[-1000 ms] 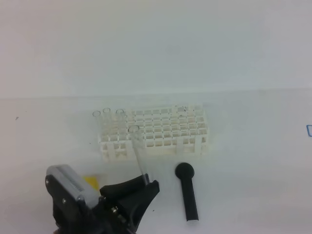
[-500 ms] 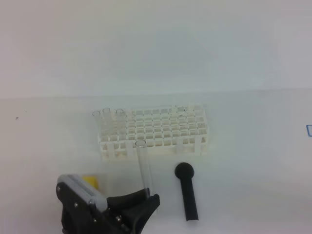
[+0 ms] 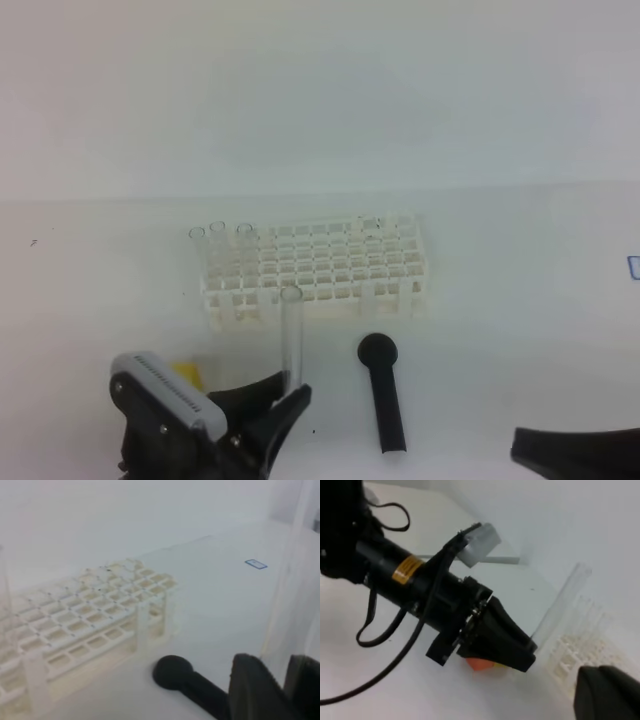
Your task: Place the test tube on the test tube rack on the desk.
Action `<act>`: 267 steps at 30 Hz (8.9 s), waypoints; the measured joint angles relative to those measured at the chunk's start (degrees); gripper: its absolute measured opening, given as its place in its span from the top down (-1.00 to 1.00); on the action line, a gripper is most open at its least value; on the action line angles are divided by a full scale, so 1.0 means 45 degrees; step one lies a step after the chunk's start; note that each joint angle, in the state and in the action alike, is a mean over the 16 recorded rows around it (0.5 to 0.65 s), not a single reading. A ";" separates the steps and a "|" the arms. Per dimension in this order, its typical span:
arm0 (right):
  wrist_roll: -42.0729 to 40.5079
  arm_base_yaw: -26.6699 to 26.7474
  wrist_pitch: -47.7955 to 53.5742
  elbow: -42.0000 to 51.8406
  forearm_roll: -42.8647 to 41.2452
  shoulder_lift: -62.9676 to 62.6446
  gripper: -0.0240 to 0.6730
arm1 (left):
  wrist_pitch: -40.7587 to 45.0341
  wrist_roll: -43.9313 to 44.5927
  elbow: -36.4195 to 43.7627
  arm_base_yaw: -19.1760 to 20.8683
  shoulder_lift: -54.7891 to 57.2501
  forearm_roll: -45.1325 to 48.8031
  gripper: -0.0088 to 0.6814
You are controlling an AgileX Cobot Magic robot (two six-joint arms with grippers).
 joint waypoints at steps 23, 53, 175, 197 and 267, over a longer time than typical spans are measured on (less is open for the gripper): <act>0.0405 0.0605 0.1476 -0.4995 0.0145 0.6022 0.91 | 0.0000 -0.2861 0.0000 0.0000 -0.0010 0.1108 0.66; 0.2344 0.0605 0.1420 -0.6045 0.0145 0.8032 -0.47 | 0.0000 -0.1819 0.0000 0.0000 -0.0020 0.2459 0.66; 0.0035 0.0602 -0.1257 -0.4762 0.0432 0.4144 0.58 | 1.9131 -1.2006 -0.1530 0.0011 -1.2731 0.8810 0.98; -0.0711 0.0602 -0.1169 -0.4762 0.0424 0.4144 0.58 | 1.9341 -1.2028 -0.1530 0.3124 -1.5734 0.8850 0.98; -0.0749 0.0602 -0.2095 -0.4762 0.0403 0.4144 0.58 | 2.1425 -1.1560 0.2019 0.6939 -1.9219 0.1294 0.98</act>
